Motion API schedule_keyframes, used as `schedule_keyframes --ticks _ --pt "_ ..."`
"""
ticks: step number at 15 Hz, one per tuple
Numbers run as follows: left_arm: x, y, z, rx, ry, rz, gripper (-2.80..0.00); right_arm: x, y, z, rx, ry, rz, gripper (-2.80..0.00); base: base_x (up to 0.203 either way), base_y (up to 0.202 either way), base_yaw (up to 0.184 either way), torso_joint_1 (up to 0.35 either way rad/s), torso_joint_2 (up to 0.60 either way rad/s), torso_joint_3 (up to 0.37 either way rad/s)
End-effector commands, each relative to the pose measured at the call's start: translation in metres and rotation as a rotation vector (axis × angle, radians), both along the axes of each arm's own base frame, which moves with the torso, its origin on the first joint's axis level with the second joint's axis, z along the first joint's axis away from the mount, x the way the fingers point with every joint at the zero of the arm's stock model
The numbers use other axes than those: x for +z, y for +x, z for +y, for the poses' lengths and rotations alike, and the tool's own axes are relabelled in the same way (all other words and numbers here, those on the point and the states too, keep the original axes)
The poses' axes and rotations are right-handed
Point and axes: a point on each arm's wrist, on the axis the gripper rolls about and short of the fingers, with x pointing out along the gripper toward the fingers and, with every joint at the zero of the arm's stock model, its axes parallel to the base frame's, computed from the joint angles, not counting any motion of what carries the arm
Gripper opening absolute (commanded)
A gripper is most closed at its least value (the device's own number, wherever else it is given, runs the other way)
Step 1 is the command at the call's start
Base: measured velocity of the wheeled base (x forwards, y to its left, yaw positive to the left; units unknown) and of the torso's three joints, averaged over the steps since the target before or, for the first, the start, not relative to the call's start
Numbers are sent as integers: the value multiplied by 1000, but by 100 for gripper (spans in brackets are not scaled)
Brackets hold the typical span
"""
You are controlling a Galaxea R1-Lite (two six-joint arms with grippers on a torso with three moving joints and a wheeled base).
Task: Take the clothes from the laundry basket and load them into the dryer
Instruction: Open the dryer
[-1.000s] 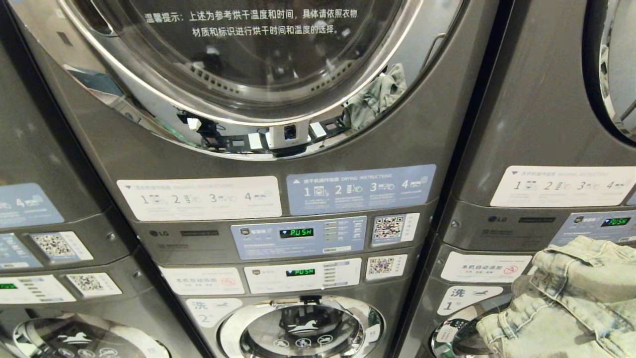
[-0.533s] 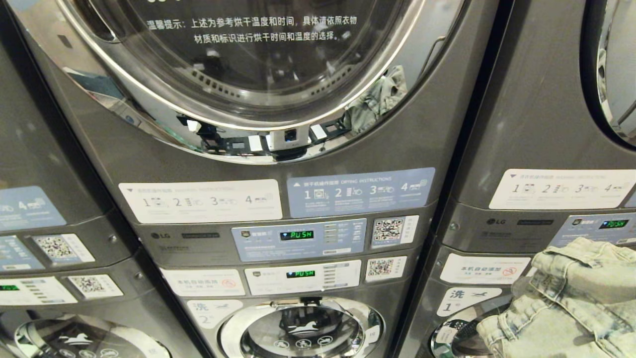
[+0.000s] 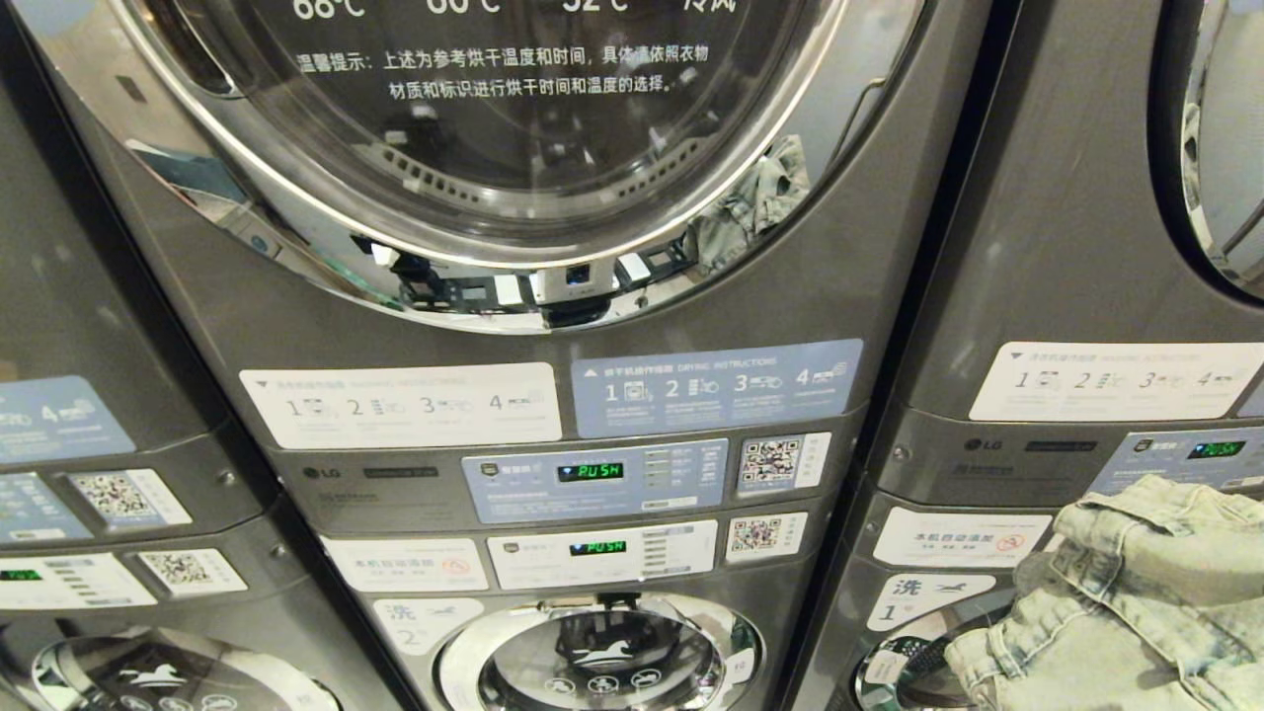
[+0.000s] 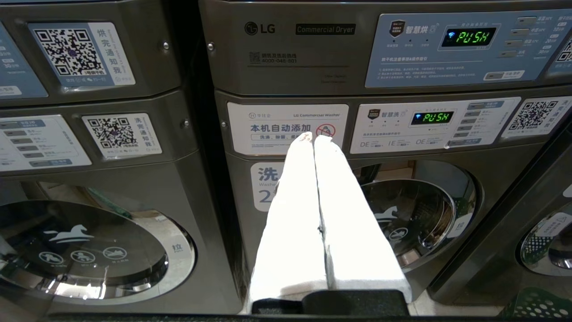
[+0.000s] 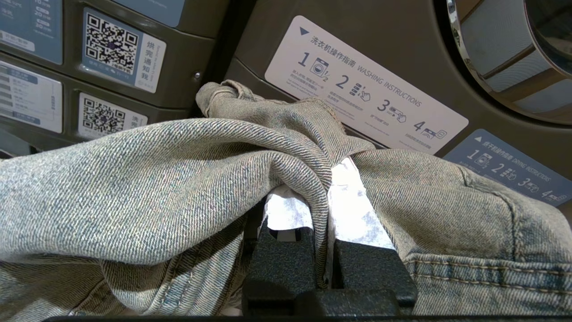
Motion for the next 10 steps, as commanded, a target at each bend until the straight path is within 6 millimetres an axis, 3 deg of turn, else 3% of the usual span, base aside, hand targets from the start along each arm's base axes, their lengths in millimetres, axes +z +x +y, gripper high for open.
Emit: schedule_keyframes --ticks 1,10 --pt "0 0 0 0 0 -1 -280 0 0 0 1 -3 -3 -280 0 0 0 57 -138 -69" --pt "0 0 0 0 0 -1 -280 0 -5 0 -2 -4 -29 -280 0 0 0 58 -107 -54"
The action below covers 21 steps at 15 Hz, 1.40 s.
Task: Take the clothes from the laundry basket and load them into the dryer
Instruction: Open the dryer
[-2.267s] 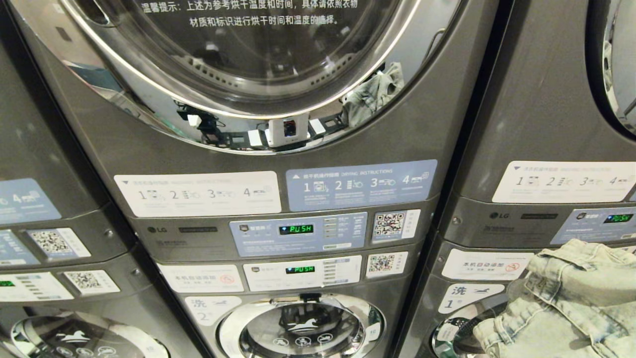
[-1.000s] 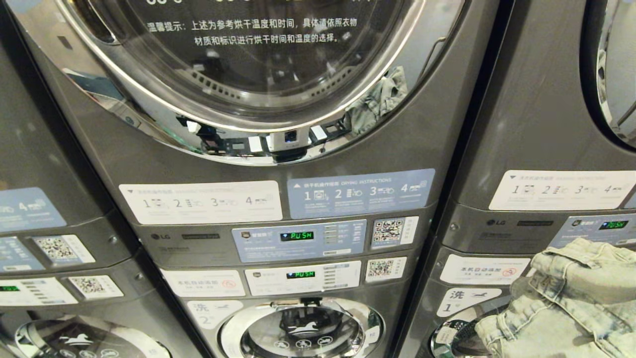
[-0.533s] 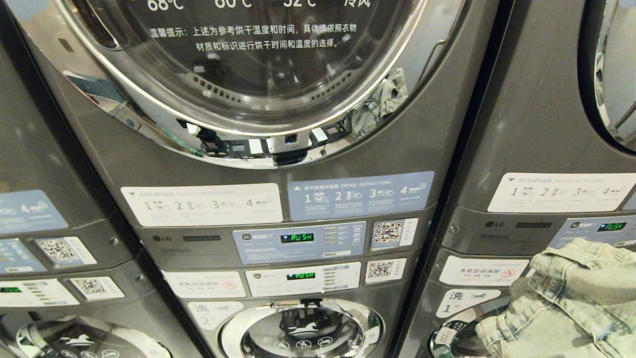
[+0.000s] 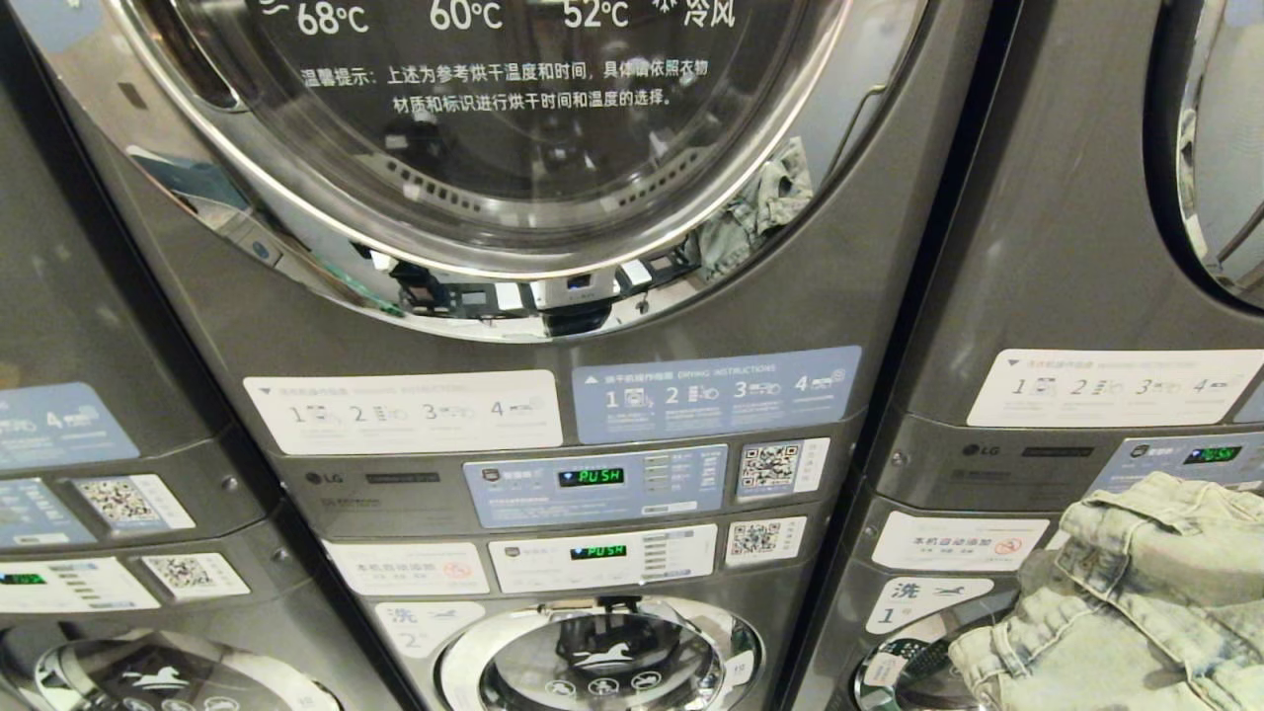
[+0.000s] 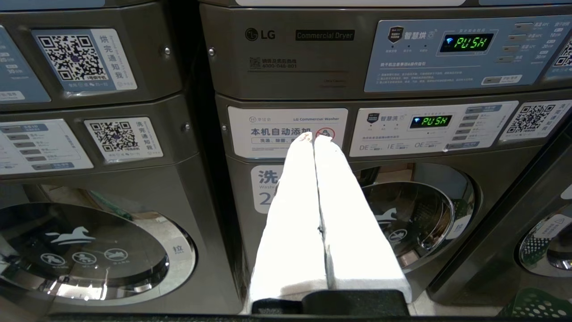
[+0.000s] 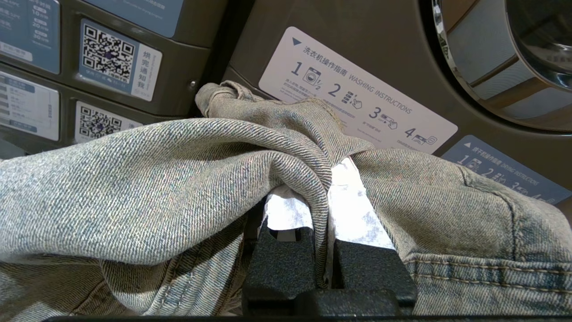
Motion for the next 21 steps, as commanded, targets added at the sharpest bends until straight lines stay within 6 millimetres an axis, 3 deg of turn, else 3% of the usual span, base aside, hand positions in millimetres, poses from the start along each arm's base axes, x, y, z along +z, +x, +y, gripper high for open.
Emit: schedule_keyframes --ticks 1,16,21 --pt "0 0 0 0 0 -1 -280 -1 -3 0 0 -3 -14 -280 0 0 0 49 -100 -48" --pt "0 0 0 0 0 -1 -280 11 -6 0 2 -4 -53 -280 0 0 0 63 -118 -59" --pt "0 0 0 0 0 -1 -280 40 8 0 12 -7 -61 -280 0 0 0 38 -75 -36"
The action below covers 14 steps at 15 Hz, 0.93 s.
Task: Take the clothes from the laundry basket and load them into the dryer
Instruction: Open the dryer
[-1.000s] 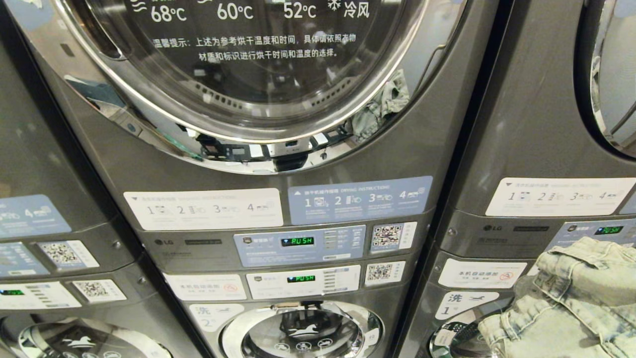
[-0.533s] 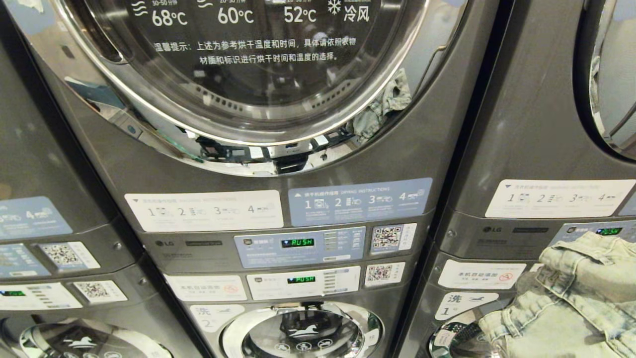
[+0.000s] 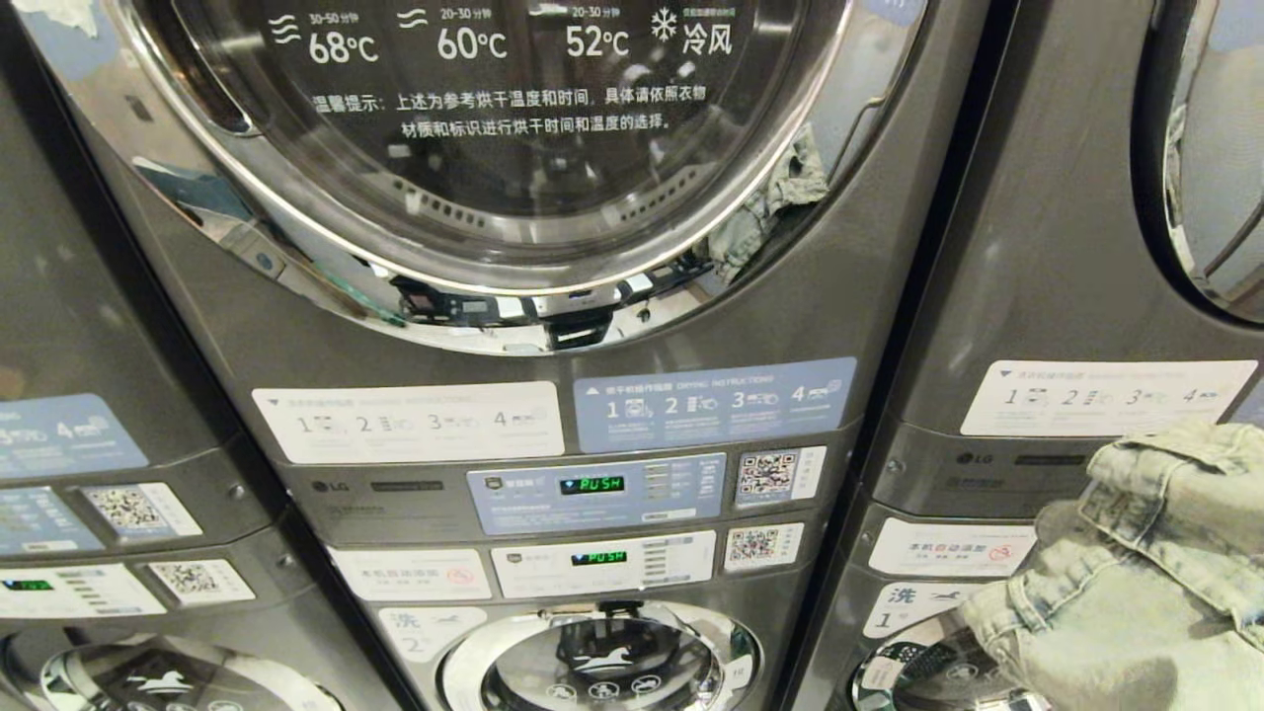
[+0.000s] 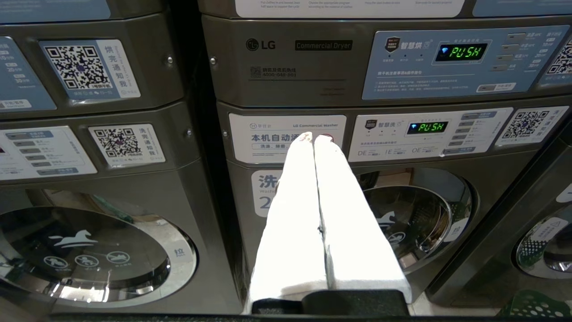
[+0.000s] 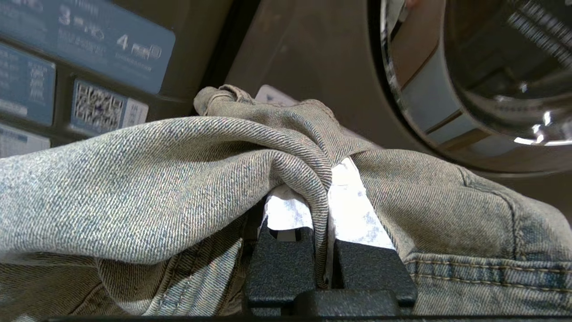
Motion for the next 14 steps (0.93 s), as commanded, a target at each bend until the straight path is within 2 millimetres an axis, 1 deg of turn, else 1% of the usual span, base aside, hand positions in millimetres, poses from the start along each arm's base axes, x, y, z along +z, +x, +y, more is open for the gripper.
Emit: schedule_keyframes --ticks 1,4,7,11,13,14 --pt "0 0 0 0 0 -1 -280 10 10 -1 1 -2 18 -280 0 0 0 0 0 0" --pt "0 0 0 0 0 -1 -280 18 12 0 9 -4 9 -280 0 0 0 0 0 0" --pt "0 0 0 0 0 -1 -280 28 23 -1 22 22 27 -280 0 0 0 0 0 0" --pt "0 0 0 0 0 -1 -280 31 51 -3 26 93 121 -280 0 0 0 0 0 0" --pt "0 0 0 0 0 -1 -280 34 72 -4 18 125 176 -280 0 0 0 0 0 0" --pt "0 0 0 0 0 -1 -280 35 77 -4 17 146 192 -280 0 0 0 0 0 0"
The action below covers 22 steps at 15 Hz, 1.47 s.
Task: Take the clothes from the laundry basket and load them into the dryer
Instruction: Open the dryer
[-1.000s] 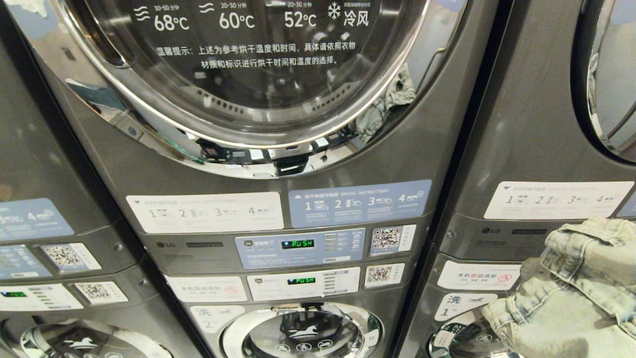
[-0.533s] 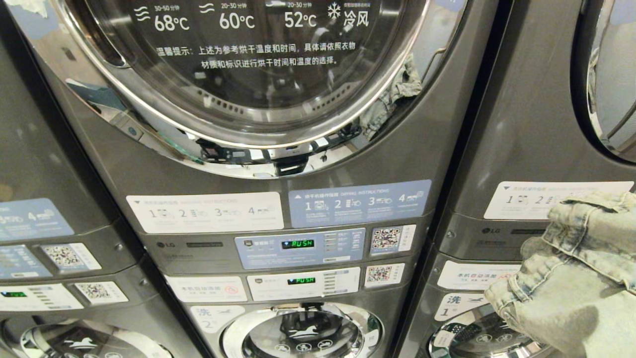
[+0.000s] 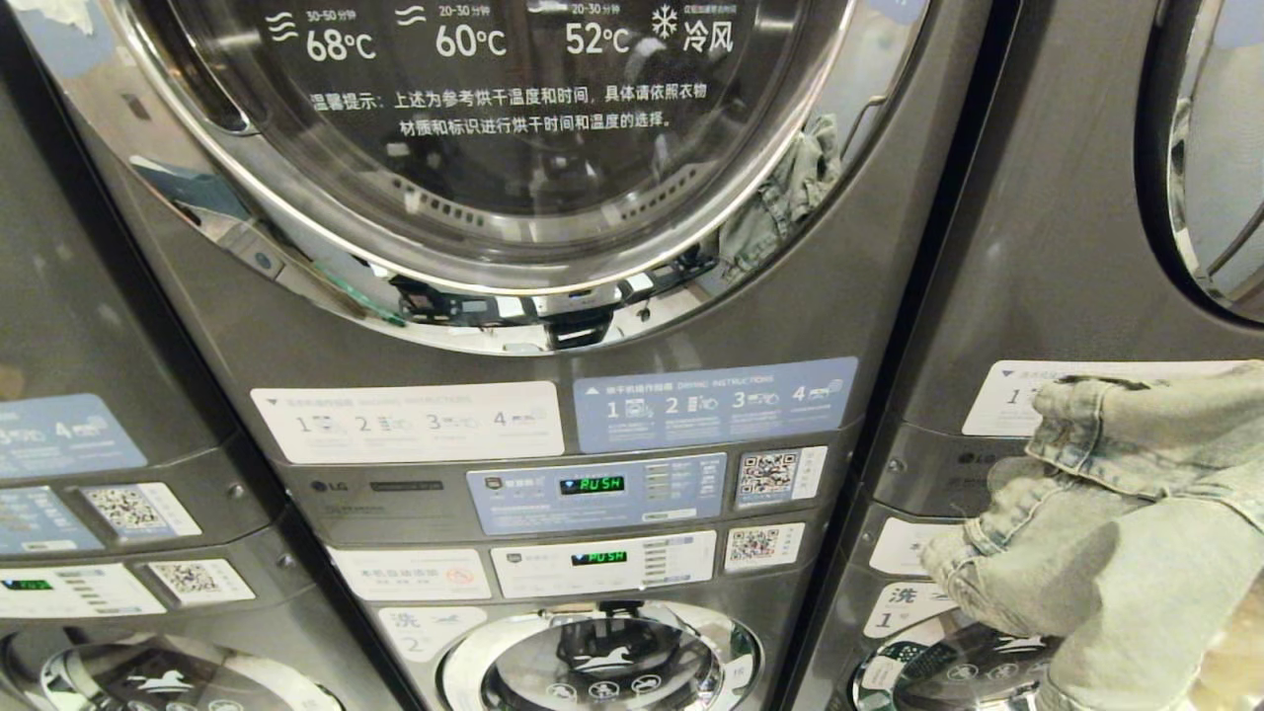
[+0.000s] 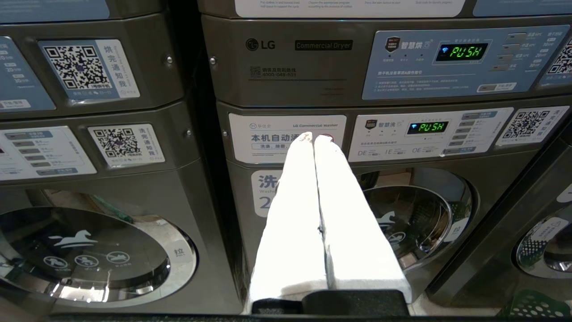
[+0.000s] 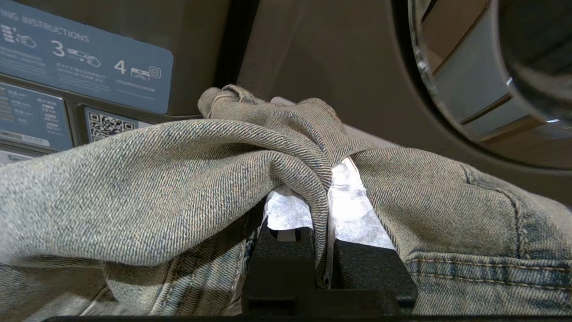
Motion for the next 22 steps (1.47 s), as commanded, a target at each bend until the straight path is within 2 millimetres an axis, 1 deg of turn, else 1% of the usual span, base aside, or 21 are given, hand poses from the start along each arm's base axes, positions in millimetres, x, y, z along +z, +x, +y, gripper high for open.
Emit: schedule_keyframes --ticks 1,4,7,8,9,10,11,12,14,15,17,19,20,22 --pt "0 0 0 0 0 0 -280 -8 16 -1 0 26 77 -280 0 0 0 0 0 0" --pt "0 0 0 2 2 0 -280 -20 25 -2 -8 36 144 -280 0 0 0 0 0 0" --pt "0 0 0 3 14 -2 -280 -39 28 -2 -9 16 219 -280 0 0 0 0 0 0" --pt "7 -2 0 5 31 -26 -280 -45 30 -2 -6 -7 243 -280 0 0 0 0 0 0" --pt "24 -7 0 9 58 -74 -280 -50 32 -2 -2 -18 268 -280 0 0 0 0 0 0" --pt "45 -13 0 13 83 -117 -280 -51 35 -2 3 -21 280 -280 0 0 0 0 0 0" --pt "71 -17 0 20 110 -151 -280 -52 40 -2 7 -26 294 -280 0 0 0 0 0 0" --pt "95 -15 0 30 136 -146 -280 -48 43 -2 6 -41 285 -280 0 0 0 0 0 0" --pt "144 5 1 50 189 -105 -280 -53 41 -2 13 -70 295 -280 0 0 0 0 0 0" --pt "165 20 1 59 212 -74 -280 -51 38 -1 11 -70 279 -280 0 0 0 0 0 0" --pt "191 52 2 74 257 -11 -280 -48 33 -1 10 -79 255 -280 0 0 0 0 0 0" --pt "211 80 3 121 350 30 -280 -45 34 -1 9 -86 247 -280 0 0 0 0 0 0" --pt "220 91 3 150 405 44 -280 -47 34 -1 9 -84 250 -280 0 0 0 0 0 0" --pt "234 107 4 191 484 58 -280 -47 34 -1 7 -85 238 -280 0 0 0 0 0 0"
